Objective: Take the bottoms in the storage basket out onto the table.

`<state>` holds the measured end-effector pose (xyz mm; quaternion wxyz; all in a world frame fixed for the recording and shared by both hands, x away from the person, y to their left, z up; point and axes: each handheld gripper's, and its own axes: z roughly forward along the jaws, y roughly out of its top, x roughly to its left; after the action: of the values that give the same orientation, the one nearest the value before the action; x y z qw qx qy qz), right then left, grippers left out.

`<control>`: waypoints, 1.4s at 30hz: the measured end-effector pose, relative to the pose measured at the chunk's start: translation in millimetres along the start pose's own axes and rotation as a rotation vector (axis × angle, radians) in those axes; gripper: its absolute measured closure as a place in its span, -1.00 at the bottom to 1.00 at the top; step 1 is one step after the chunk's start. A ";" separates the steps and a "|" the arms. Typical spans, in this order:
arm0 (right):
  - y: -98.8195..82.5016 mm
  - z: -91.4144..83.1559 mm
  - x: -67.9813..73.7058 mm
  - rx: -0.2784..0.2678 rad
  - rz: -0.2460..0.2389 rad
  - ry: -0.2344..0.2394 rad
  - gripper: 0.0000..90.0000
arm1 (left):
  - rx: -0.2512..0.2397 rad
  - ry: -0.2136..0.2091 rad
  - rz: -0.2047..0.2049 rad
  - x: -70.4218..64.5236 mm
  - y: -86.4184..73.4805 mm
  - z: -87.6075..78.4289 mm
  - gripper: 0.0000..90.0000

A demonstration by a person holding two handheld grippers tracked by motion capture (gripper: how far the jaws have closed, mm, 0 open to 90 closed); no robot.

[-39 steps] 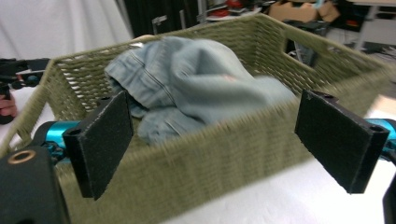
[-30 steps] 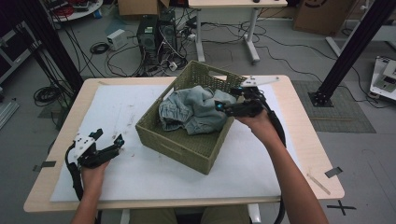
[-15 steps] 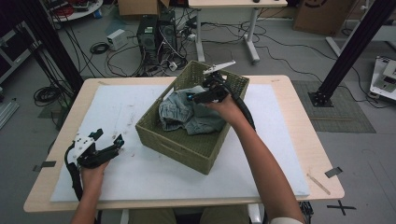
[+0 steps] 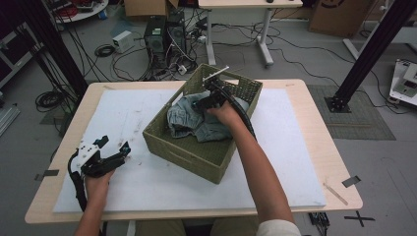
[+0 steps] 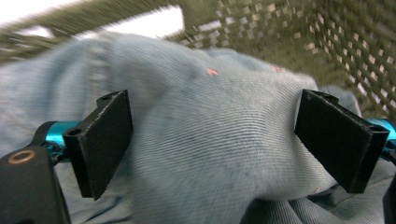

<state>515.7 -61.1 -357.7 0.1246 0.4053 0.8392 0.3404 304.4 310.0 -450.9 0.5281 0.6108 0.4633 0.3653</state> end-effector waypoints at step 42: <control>-22.1 -183.4 -41.7 -0.708 0.015 0.212 0.92 | -0.004 0.003 -0.007 0.3 -0.3 -1.0 -0.61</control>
<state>440.3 -188.9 -240.2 0.1670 0.3058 0.6747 0.6507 303.6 310.6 -451.0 0.5299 0.6076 0.4655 0.3651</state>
